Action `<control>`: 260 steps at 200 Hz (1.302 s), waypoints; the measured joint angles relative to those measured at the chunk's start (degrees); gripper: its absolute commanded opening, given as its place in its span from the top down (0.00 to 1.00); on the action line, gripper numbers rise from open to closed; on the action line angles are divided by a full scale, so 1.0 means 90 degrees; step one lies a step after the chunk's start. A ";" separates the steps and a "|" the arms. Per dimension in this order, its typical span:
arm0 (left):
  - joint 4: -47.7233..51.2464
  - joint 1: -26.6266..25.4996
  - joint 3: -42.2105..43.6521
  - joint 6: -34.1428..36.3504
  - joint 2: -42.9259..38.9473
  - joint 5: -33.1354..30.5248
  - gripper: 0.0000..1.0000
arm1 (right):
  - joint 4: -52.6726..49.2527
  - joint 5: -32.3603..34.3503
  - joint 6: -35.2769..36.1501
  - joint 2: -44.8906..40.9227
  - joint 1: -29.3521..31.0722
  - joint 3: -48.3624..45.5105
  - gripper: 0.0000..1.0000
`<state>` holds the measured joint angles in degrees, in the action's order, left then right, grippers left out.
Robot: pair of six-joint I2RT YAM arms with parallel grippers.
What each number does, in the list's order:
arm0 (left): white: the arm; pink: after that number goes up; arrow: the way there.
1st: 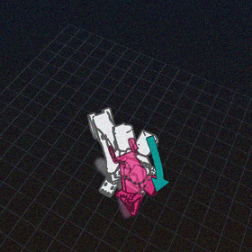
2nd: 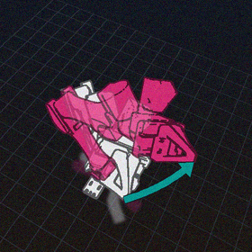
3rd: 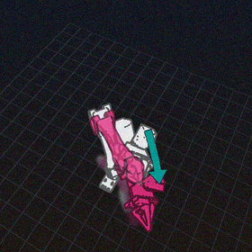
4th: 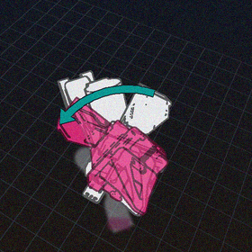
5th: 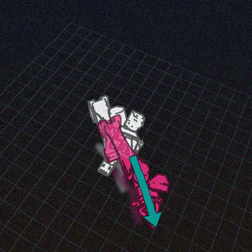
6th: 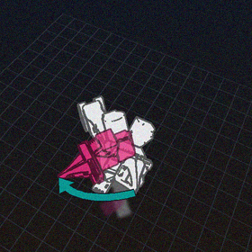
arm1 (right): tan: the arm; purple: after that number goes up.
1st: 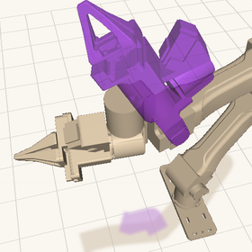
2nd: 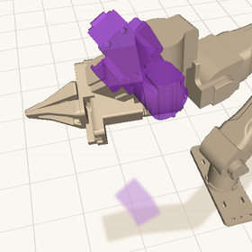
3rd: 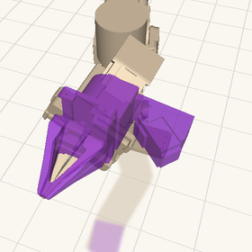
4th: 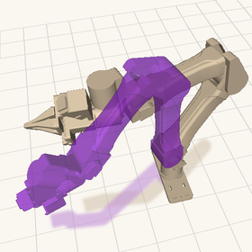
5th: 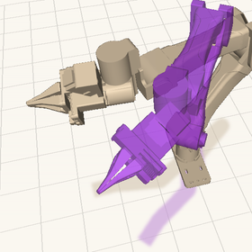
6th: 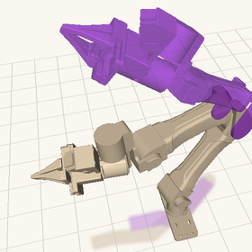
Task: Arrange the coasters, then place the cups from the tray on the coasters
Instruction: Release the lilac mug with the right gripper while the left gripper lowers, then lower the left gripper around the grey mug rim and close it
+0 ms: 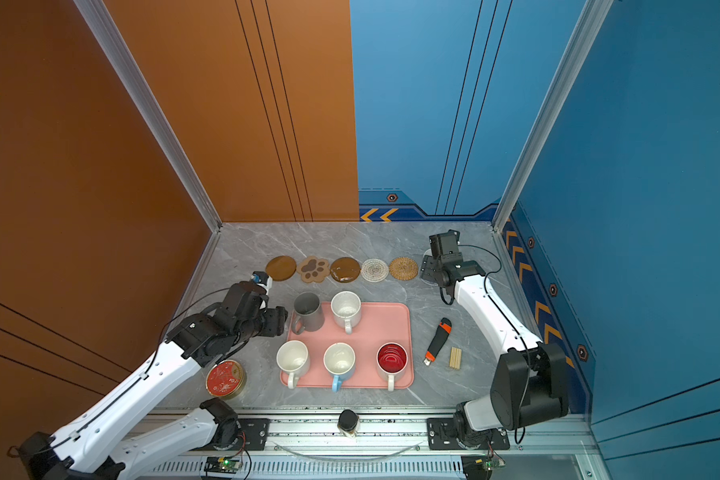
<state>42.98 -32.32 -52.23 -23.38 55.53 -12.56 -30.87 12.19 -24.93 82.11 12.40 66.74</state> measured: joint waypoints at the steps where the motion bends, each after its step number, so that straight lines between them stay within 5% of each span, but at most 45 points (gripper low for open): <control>1: 0.0000 0.0000 0.0000 0.0007 0.0019 0.0015 0.27 | -0.0002 0.0000 -0.0005 -0.0019 0.0010 -0.0019 0.22; 133: 0.0005 -0.0041 -0.0051 0.1005 0.1319 0.0903 0.38 | 0.0005 -0.0236 -0.0461 -0.0578 0.0347 -0.1151 0.21; 260: -0.0663 0.0051 -0.0313 0.1239 0.2569 0.0923 0.55 | 0.0058 -0.0355 -0.0554 -0.0578 0.0347 -0.1324 0.20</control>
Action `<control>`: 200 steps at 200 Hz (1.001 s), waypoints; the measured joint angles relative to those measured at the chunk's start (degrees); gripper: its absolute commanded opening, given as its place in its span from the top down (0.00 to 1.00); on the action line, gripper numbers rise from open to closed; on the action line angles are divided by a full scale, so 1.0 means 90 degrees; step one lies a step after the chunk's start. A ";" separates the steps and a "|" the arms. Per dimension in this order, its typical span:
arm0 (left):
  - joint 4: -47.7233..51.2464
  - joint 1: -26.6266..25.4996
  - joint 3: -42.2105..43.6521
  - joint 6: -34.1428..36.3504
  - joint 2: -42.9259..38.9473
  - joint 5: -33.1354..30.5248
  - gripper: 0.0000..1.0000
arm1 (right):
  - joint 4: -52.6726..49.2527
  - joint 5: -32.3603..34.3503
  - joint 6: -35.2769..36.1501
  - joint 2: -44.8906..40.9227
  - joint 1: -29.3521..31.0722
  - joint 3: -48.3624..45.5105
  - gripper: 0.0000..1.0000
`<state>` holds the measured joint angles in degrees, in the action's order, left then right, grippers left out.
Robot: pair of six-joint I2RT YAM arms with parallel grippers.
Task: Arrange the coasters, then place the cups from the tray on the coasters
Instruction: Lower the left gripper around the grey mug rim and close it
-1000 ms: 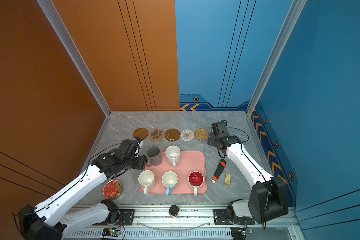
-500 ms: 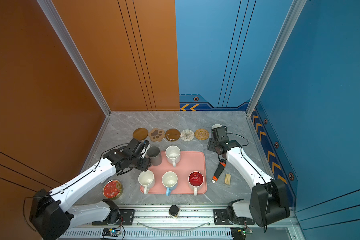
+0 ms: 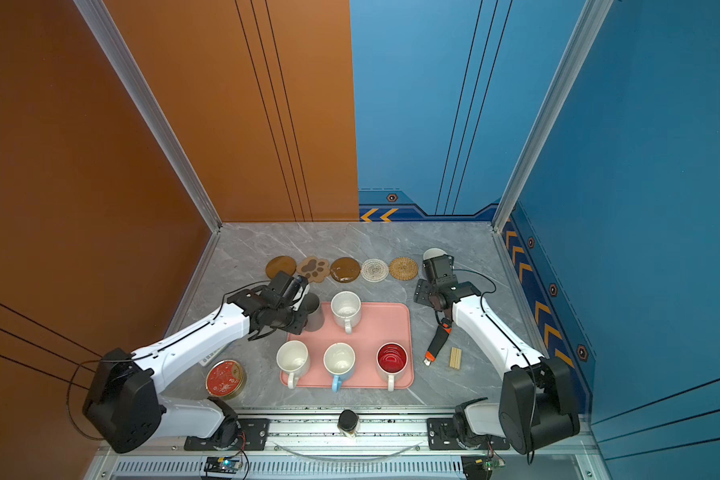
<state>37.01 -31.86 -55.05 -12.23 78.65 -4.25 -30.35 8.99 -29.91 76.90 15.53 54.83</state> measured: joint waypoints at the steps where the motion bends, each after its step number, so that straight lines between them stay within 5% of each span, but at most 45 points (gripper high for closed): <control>1: -0.0002 -0.0002 0.0000 0.0002 0.0012 0.0000 0.55 | 0.0000 0.0000 0.0000 0.0000 0.0000 -0.0002 0.20; 200: -0.0364 0.0129 0.0155 -0.0012 0.0357 0.0032 0.86 | 0.0114 -0.0002 -0.0119 0.0000 0.0000 -0.0255 0.20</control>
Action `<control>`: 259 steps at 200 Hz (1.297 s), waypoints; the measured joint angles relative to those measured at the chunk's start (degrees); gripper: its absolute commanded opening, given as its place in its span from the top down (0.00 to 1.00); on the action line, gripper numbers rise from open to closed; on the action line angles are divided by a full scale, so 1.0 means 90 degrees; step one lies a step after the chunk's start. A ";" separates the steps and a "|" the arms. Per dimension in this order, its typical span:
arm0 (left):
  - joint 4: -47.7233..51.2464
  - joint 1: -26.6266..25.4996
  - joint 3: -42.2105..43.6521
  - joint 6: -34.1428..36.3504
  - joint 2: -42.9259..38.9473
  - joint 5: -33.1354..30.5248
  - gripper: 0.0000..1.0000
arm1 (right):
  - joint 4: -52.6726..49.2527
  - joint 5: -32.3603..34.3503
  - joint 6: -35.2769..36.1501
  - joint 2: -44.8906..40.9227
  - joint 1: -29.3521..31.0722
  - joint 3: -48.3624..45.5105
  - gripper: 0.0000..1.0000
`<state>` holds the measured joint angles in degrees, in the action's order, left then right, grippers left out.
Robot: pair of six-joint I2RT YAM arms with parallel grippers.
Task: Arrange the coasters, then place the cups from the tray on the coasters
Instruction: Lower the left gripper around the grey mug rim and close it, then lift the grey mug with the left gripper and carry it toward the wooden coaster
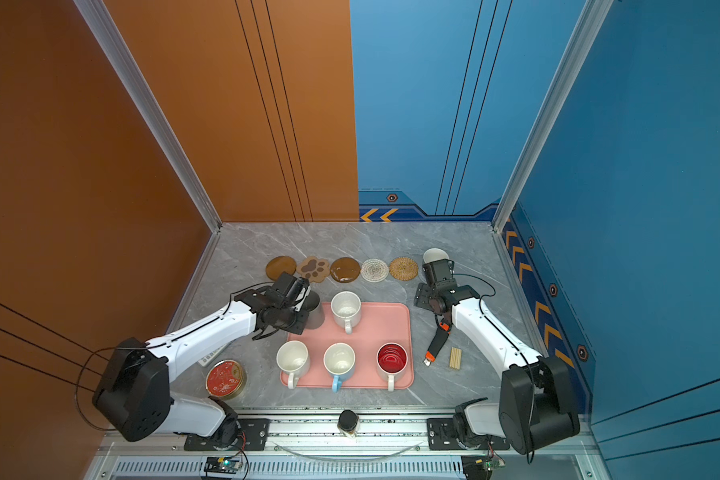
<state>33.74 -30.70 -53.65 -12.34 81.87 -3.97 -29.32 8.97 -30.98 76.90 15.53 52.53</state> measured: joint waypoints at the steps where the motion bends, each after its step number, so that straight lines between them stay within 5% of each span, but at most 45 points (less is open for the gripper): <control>1: -0.0005 0.0000 0.0000 -0.0015 0.0002 0.0002 0.86 | 0.0000 0.0000 0.0000 0.0000 0.0000 0.0000 0.20; 30: -0.0044 0.0005 0.0000 -0.0063 0.0024 0.0002 1.00 | 0.0000 -0.0002 0.0000 0.0000 0.0000 0.0000 0.20; 166: 0.0100 0.0005 -0.0022 -0.0301 -0.0661 -0.0296 1.00 | 0.0005 -0.0168 -0.0049 -0.0304 0.0000 -0.0109 0.22; 259: 0.0270 0.0408 -0.1120 -0.0248 -0.0488 -0.0357 1.00 | -0.0010 -0.0333 -0.0049 -0.0491 0.0022 -0.0109 0.22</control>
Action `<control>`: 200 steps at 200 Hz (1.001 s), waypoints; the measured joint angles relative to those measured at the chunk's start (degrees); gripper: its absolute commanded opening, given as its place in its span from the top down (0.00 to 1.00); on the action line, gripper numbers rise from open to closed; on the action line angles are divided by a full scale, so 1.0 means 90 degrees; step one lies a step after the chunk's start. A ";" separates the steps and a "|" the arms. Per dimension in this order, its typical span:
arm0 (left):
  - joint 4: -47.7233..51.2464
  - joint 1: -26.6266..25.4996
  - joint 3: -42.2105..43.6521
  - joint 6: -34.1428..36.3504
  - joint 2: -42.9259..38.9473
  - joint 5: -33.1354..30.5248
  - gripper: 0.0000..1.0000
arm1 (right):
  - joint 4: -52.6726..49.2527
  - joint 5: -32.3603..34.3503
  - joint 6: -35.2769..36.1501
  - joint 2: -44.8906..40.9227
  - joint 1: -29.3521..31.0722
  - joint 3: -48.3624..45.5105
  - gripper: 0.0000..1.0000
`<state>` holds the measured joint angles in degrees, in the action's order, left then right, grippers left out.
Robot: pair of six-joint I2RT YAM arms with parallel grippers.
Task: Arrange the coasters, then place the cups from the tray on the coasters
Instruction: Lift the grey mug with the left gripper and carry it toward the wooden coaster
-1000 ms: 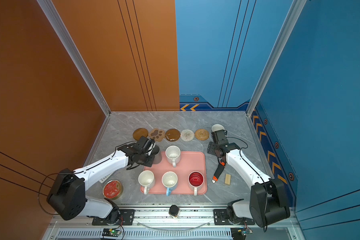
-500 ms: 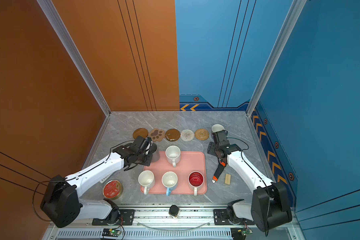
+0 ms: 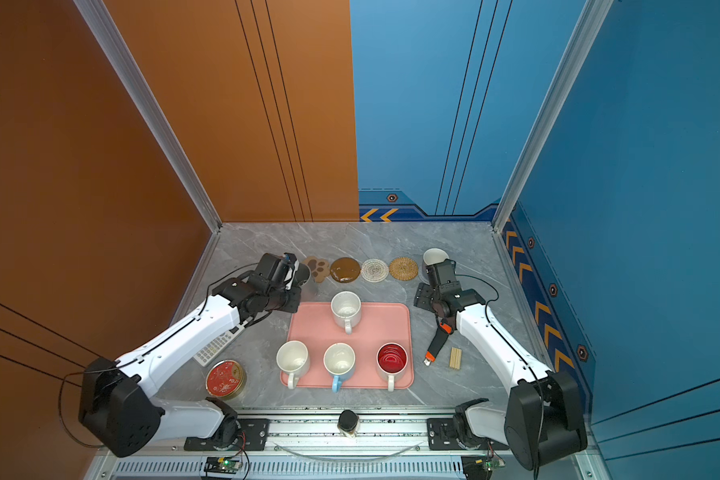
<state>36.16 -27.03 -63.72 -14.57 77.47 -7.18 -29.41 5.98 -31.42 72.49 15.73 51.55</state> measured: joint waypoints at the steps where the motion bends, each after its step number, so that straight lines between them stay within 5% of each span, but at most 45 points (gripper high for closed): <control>1: 0.0000 0.0017 -0.0022 0.0005 0.0015 0.0002 1.00 | 0.0000 -0.0002 0.0000 -0.0005 0.0000 0.0002 0.22; 104: 0.0083 0.1297 -0.1452 0.0355 0.1508 0.0100 1.00 | -0.0017 -0.0029 0.0005 -0.0175 0.0051 0.0000 0.22; 200: 0.0073 0.1797 -0.2280 0.0381 0.3016 0.0138 1.00 | -0.0180 -0.0151 0.0007 -0.0175 0.0051 0.0000 0.22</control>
<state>36.82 -10.85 -84.25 -11.14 104.62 -5.93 -31.03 4.62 -31.35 70.91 16.19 51.55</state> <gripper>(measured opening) 0.153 0.782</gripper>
